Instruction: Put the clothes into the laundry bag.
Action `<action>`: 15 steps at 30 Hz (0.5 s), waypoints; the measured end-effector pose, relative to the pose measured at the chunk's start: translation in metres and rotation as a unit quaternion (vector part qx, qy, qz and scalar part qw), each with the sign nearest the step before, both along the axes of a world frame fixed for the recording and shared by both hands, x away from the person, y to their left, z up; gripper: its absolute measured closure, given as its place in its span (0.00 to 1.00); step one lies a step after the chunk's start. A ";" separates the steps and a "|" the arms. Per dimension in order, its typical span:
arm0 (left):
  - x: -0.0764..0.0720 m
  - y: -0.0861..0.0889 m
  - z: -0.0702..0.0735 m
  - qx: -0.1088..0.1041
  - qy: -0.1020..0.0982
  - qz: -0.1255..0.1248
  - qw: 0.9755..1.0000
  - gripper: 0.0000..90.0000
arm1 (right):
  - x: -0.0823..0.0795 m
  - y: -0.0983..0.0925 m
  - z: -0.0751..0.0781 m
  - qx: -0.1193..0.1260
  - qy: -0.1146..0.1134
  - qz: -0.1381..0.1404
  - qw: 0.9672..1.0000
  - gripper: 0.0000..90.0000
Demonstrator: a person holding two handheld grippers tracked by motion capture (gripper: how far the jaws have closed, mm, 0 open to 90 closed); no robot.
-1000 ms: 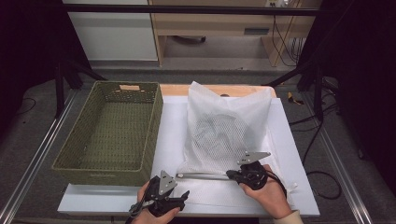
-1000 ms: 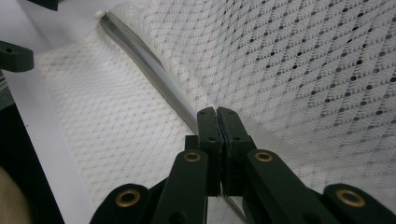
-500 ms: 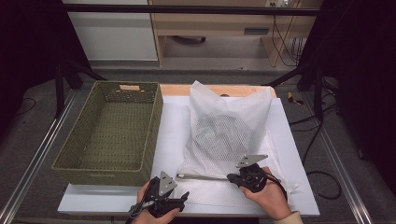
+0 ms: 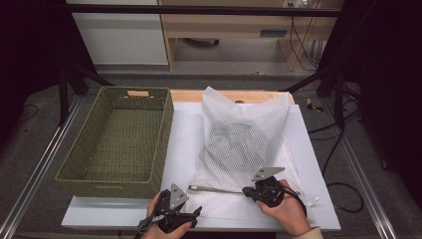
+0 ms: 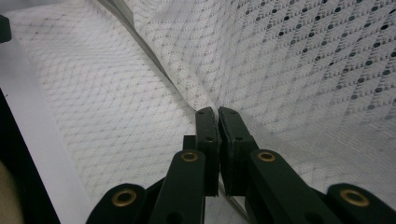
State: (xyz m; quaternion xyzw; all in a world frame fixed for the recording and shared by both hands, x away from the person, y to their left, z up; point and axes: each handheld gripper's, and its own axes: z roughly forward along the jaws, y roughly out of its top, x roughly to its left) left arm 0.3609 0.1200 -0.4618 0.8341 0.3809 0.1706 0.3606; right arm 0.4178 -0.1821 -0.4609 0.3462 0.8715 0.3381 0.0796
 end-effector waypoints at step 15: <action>0.002 0.004 -0.001 -0.007 0.001 0.005 1.000 0.16 | -0.001 0.000 0.000 0.007 -0.020 0.000 1.000 0.78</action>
